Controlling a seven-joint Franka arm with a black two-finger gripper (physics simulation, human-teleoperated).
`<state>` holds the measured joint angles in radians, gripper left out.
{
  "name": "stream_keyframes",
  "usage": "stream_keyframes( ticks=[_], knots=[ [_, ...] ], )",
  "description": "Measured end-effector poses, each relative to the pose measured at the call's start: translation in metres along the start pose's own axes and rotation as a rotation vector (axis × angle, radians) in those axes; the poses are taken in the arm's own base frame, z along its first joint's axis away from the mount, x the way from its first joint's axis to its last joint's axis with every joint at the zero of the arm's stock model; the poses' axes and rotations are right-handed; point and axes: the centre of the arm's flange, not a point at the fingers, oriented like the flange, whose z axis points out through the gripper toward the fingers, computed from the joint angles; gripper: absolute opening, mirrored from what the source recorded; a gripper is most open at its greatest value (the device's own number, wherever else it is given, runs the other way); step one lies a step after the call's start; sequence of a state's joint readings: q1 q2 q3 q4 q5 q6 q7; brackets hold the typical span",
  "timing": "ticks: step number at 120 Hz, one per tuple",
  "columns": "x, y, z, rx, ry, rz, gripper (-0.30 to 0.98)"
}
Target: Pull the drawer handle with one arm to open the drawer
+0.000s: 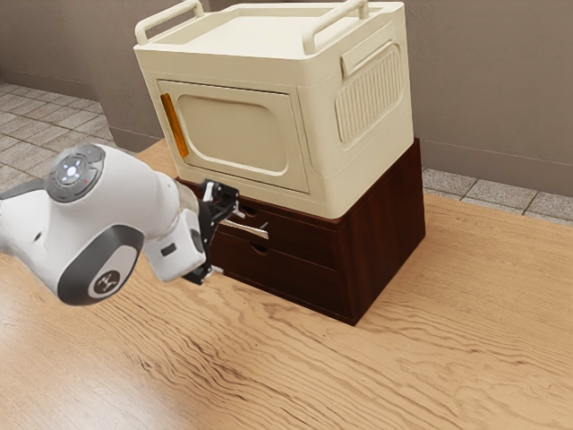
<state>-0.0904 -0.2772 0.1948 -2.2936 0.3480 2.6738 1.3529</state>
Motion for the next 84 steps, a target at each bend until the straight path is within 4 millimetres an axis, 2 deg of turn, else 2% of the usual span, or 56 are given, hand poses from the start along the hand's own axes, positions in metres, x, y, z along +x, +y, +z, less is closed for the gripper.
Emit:
stream_keyframes(
  ticks=[20, 30, 84],
  knots=[
    [0.003, 0.002, 0.012, -0.006, 0.003, 0.008, 0.69],
    [-0.004, 0.005, 0.017, -0.011, -0.002, -0.002, 0.69],
    [-0.003, 0.008, 0.026, -0.005, 0.002, 0.001, 0.69]
  ],
)
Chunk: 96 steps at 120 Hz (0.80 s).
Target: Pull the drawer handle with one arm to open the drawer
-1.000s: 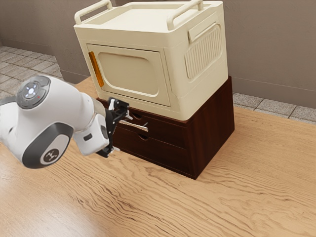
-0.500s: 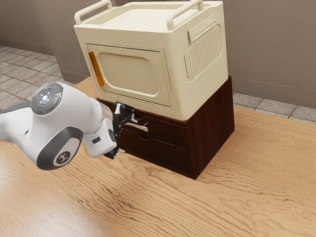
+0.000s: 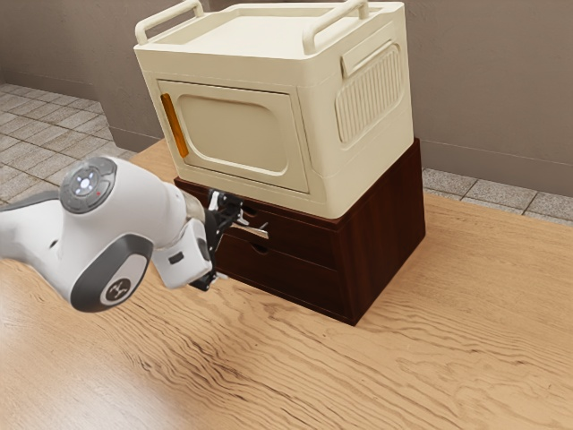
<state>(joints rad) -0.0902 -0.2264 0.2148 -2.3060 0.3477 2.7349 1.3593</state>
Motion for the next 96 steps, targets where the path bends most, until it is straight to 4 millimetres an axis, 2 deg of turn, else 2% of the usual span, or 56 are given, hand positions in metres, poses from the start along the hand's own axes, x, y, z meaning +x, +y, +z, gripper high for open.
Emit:
stream_keyframes(
  ticks=[20, 78, 96],
  knots=[
    [0.001, 0.004, -0.002, -0.001, 0.004, -0.001, 0.68],
    [-0.004, 0.032, -0.031, -0.007, 0.021, -0.015, 0.66],
    [-0.018, 0.047, -0.040, -0.016, 0.024, -0.044, 0.68]
  ],
)
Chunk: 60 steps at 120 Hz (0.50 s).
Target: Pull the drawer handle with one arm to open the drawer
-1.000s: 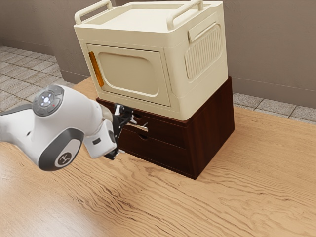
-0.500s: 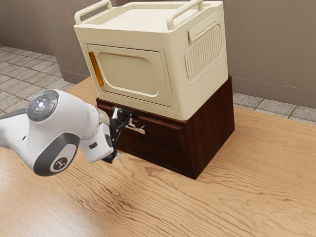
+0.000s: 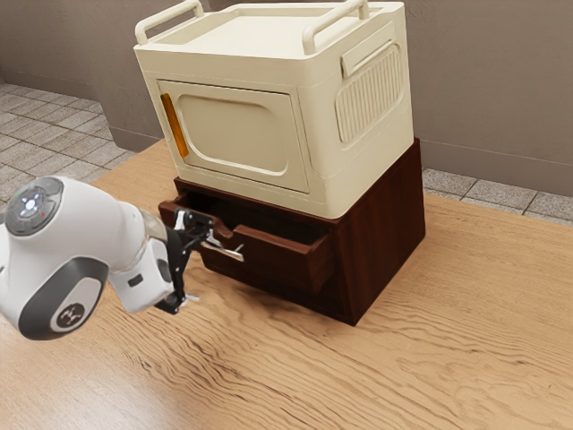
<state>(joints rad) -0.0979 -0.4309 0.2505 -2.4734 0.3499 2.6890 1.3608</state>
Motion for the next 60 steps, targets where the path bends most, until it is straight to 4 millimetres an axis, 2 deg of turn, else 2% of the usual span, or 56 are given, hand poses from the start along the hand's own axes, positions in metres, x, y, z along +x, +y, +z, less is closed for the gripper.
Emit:
stream_keyframes(
  ticks=[60],
  knots=[
    [-0.003, 0.037, -0.026, -0.025, 0.023, -0.014, 0.67]
  ],
)
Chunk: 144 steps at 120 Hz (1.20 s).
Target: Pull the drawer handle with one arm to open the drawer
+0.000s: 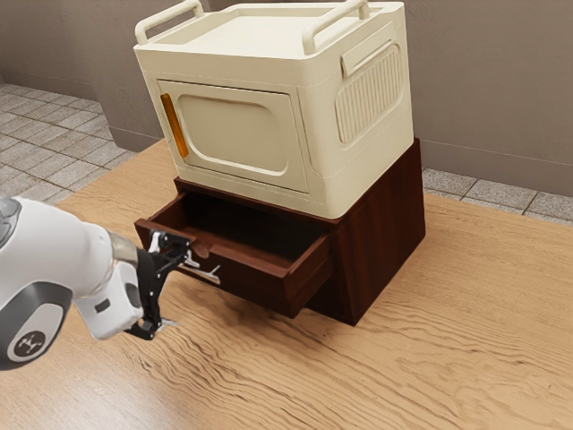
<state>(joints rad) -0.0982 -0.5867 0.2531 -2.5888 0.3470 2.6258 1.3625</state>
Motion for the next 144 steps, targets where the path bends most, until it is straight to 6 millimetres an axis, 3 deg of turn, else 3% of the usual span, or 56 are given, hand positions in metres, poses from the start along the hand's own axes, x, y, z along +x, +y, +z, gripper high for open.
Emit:
stream_keyframes(
  ticks=[29, 144],
  knots=[
    [0.002, 0.010, -0.019, -0.008, 0.011, 0.001, 0.66],
    [-0.008, 0.043, -0.035, -0.197, -0.007, -0.012, 0.68]
  ],
)
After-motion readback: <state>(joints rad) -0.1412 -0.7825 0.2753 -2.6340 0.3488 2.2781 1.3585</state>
